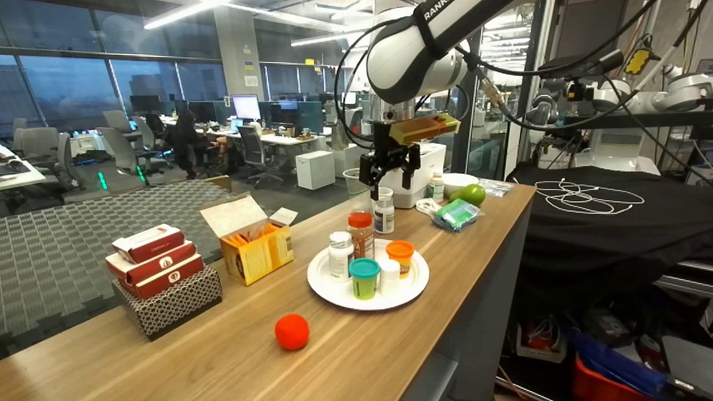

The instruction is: Put the bottles and red plushy on the plate

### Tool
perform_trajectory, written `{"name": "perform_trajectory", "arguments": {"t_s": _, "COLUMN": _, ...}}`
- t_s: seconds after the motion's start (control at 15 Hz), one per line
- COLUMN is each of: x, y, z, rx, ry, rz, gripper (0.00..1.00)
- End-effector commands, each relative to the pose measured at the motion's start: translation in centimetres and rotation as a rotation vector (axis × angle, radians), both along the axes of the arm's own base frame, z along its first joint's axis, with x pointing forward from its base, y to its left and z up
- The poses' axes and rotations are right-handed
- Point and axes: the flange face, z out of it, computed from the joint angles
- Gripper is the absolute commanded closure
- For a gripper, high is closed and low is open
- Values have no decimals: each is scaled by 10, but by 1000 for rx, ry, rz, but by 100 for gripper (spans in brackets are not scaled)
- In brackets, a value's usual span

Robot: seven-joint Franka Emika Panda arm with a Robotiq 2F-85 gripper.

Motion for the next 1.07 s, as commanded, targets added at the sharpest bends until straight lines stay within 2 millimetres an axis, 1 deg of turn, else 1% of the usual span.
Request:
{"name": "perform_trajectory", "arguments": {"t_s": 0.0, "x": 22, "y": -2, "z": -6, "rx": 7, "ry": 23, "rz": -45, "gripper": 0}}
{"name": "perform_trajectory", "arguments": {"t_s": 0.27, "x": 31, "y": -4, "z": -17, "rx": 11, "ry": 49, "rz": -65, "gripper": 0}}
{"name": "perform_trajectory", "arguments": {"t_s": 0.33, "x": 33, "y": -3, "z": -17, "rx": 15, "ry": 52, "rz": -65, "gripper": 23}}
{"name": "perform_trajectory", "arguments": {"t_s": 0.4, "x": 34, "y": -4, "z": -19, "rx": 15, "ry": 55, "rz": -68, "gripper": 27}}
{"name": "perform_trajectory", "arguments": {"t_s": 0.47, "x": 35, "y": -5, "z": -19, "rx": 18, "ry": 54, "rz": -72, "gripper": 34}}
{"name": "perform_trajectory", "arguments": {"t_s": 0.6, "x": 36, "y": -6, "z": -19, "rx": 26, "ry": 52, "rz": -79, "gripper": 51}}
{"name": "perform_trajectory", "arguments": {"t_s": 0.73, "x": 35, "y": -7, "z": -17, "rx": 31, "ry": 48, "rz": -86, "gripper": 65}}
{"name": "perform_trajectory", "arguments": {"t_s": 0.8, "x": 34, "y": -8, "z": -16, "rx": 33, "ry": 45, "rz": -89, "gripper": 73}}
{"name": "perform_trajectory", "arguments": {"t_s": 0.87, "x": 34, "y": -8, "z": -12, "rx": 38, "ry": 37, "rz": -90, "gripper": 79}}
{"name": "perform_trajectory", "arguments": {"t_s": 1.0, "x": 32, "y": -8, "z": -6, "rx": 31, "ry": 26, "rz": -93, "gripper": 80}}
